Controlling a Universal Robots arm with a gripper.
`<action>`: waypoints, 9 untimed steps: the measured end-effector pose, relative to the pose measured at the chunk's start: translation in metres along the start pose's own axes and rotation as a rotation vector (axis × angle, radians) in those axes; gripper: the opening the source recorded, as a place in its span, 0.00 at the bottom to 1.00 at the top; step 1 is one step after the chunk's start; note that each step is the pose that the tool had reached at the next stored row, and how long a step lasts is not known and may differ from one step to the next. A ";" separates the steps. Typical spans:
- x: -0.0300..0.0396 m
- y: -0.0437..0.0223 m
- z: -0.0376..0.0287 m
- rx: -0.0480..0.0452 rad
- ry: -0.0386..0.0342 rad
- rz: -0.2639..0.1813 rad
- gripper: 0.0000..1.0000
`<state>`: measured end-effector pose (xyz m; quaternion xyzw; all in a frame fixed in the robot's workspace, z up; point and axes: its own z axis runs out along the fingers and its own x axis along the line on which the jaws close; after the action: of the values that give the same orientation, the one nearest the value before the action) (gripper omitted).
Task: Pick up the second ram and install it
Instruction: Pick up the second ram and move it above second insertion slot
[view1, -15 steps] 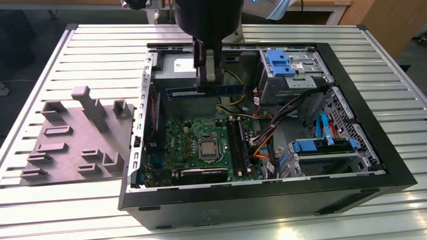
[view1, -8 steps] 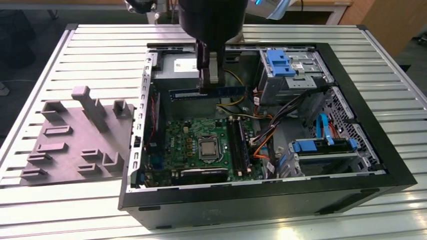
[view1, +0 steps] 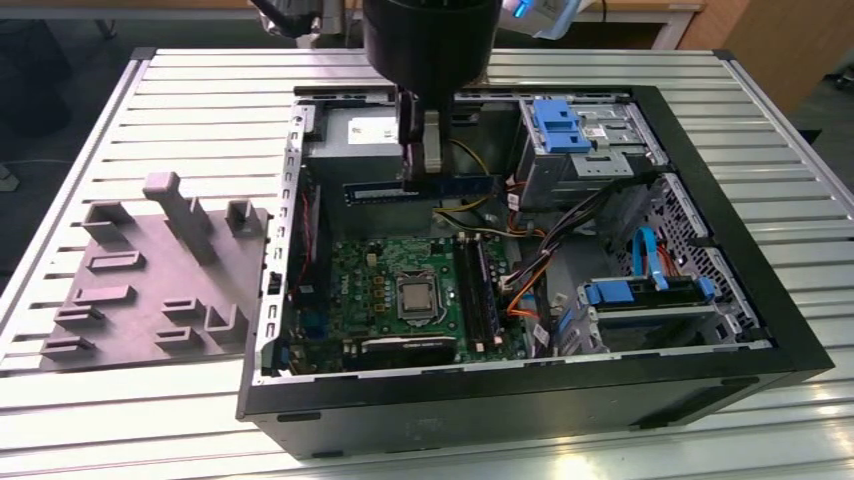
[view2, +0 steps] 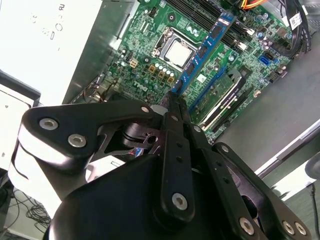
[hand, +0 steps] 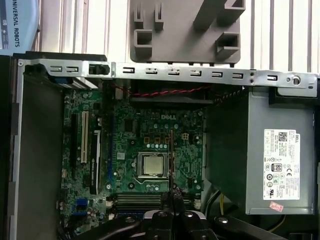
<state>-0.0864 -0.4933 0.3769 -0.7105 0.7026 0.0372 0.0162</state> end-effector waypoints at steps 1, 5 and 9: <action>0.0001 -0.0005 0.0006 0.0000 0.0000 0.000 0.11; 0.0003 -0.0022 0.0031 0.0001 0.0000 0.001 0.11; 0.0005 -0.0037 0.0057 0.0002 -0.0001 0.002 0.11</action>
<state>-0.0828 -0.4933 0.3711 -0.7096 0.7034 0.0372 0.0162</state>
